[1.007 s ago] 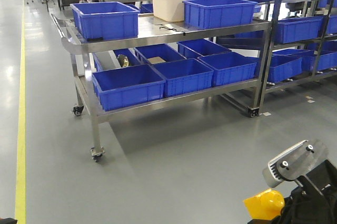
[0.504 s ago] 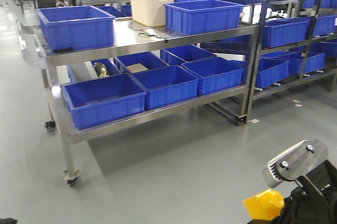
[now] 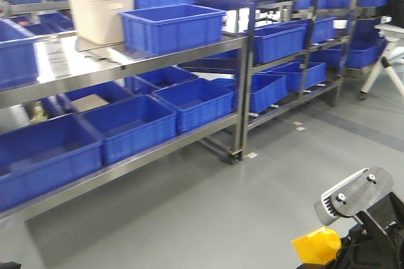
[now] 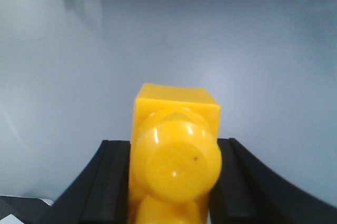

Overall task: Pick red and yellow blocks into blue bin
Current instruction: 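Drive past the crate shelves toward the blue bin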

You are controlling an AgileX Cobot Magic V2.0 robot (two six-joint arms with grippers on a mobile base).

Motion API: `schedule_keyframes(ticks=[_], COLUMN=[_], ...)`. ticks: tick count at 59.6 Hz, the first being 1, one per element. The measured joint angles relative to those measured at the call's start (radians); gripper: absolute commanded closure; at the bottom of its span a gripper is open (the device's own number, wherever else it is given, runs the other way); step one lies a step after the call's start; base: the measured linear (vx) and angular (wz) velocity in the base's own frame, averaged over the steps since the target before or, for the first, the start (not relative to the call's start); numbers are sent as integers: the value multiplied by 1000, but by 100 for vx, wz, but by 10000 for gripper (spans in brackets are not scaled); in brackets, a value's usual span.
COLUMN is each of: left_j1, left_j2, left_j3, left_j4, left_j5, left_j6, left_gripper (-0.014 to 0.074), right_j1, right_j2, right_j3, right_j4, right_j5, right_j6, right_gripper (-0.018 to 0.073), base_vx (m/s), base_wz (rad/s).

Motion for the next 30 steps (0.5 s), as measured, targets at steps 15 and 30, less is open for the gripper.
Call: schedule_keyframes(ticks=[15, 30], left_j1=[0, 0], left_j2=[0, 0], left_j3=[0, 0], left_j4=[0, 0], left_j5=[0, 0], left_j6=[0, 0], left_gripper=[356, 356], right_j1=[0, 0], right_j2=[0, 0], right_j3=[0, 0], right_j4=[0, 0], right_j5=[0, 0], right_j6=[0, 0], right_gripper=[318, 318], base_vx=[42, 42], base_wz=[-29, -24])
